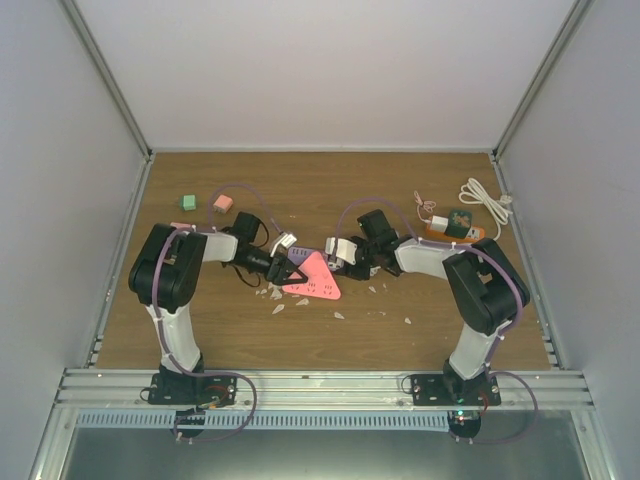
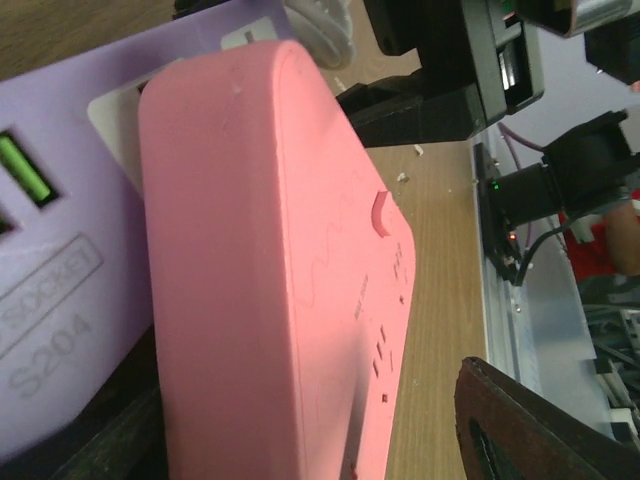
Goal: Pull the plug off the socket
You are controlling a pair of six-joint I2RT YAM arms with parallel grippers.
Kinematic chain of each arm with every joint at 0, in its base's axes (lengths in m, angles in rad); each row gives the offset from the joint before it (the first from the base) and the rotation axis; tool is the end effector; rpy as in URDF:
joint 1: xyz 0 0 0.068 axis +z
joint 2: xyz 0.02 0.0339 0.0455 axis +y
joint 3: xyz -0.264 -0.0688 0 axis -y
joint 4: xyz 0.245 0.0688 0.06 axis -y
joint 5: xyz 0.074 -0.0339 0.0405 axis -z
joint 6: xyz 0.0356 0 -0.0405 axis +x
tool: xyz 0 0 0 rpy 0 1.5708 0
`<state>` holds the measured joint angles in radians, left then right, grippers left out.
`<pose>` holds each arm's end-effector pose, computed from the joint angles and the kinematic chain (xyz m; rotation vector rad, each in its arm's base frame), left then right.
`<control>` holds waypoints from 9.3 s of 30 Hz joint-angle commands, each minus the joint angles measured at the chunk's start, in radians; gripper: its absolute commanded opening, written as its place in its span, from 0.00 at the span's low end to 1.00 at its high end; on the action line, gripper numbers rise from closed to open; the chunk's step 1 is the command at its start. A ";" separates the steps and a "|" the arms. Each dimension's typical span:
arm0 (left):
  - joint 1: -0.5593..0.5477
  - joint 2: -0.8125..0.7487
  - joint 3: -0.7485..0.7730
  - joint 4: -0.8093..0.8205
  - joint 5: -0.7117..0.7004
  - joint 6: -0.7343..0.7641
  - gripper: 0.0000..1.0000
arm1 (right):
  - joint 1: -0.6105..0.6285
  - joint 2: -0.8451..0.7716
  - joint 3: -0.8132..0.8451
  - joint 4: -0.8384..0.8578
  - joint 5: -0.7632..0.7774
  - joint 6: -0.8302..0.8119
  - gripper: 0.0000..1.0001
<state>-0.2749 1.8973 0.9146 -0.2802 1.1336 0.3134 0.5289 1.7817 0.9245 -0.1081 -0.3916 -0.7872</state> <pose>0.2968 -0.1172 0.1081 0.9262 2.2367 -1.5258 0.2883 0.1842 0.1378 -1.6305 1.8593 0.3862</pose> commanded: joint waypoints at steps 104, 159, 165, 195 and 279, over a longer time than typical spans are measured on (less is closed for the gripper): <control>0.079 -0.203 -0.161 0.377 0.114 -0.194 0.07 | -0.114 0.154 0.129 -0.212 -0.028 -0.020 0.30; 0.431 0.251 0.492 0.117 -0.060 -0.252 0.19 | -0.114 0.048 0.151 -0.211 -0.059 0.027 0.91; 0.430 0.255 0.485 0.110 -0.108 -0.260 0.55 | -0.115 0.058 0.155 -0.220 -0.054 0.018 0.89; 0.416 -0.323 0.302 -0.134 -0.291 0.010 0.99 | -0.121 -0.016 0.129 -0.412 0.143 -0.143 0.88; 0.418 -0.543 0.073 -0.042 -0.149 -0.029 0.99 | -1.056 0.142 0.456 -0.627 0.077 -0.481 0.70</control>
<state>0.1455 1.3457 0.9771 -0.3607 0.9585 0.2802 -0.5182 1.8736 1.3727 -0.7689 -0.3641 -1.2850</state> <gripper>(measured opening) 0.990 0.714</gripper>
